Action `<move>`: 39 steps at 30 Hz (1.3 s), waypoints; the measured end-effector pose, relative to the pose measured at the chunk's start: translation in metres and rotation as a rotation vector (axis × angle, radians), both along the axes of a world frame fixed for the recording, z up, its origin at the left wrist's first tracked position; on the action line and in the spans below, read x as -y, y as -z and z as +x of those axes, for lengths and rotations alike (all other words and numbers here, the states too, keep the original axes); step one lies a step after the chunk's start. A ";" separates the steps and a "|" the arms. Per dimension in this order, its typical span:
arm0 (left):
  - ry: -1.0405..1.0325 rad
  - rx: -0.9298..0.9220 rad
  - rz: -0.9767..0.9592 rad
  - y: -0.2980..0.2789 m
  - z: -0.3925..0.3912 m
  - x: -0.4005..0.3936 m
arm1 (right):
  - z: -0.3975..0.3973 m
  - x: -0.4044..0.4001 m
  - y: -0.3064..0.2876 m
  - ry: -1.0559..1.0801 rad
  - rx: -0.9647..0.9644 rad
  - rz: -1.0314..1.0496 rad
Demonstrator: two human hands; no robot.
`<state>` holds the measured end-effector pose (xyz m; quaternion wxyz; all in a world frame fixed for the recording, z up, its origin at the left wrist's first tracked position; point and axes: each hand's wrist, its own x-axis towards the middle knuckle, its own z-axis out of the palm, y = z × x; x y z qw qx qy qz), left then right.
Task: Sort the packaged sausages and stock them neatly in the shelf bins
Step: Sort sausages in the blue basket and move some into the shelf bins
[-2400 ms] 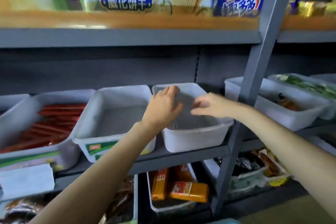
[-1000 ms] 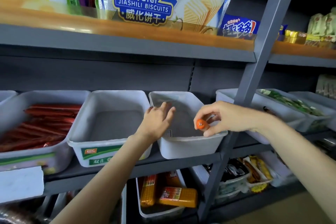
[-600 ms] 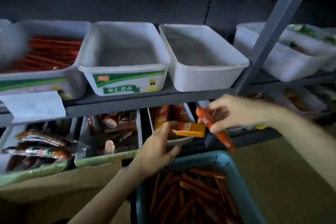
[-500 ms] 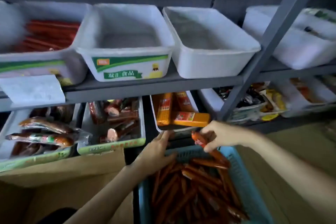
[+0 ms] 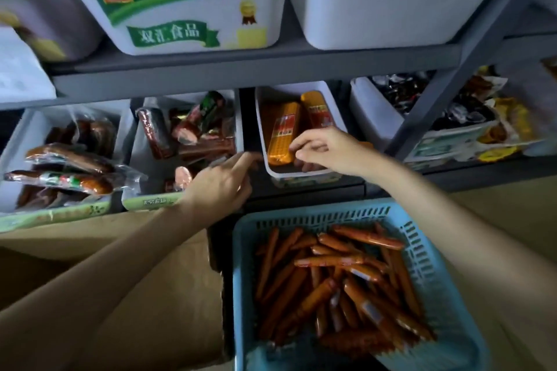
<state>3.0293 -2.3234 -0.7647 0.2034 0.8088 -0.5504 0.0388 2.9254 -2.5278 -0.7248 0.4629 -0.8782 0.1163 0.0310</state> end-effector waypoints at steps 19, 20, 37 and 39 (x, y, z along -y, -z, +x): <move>0.048 0.241 -0.434 -0.213 0.051 0.005 | 0.031 0.000 -0.219 0.087 0.331 -0.555; 0.026 0.304 -0.353 -0.216 0.050 0.020 | 0.023 0.013 -0.224 0.066 0.153 -0.636; -0.365 0.542 0.108 -0.207 0.012 0.045 | -0.025 0.002 -0.158 0.306 0.107 -1.161; -0.336 0.546 0.103 -0.201 0.001 0.043 | -0.025 0.002 -0.157 0.312 0.120 -1.177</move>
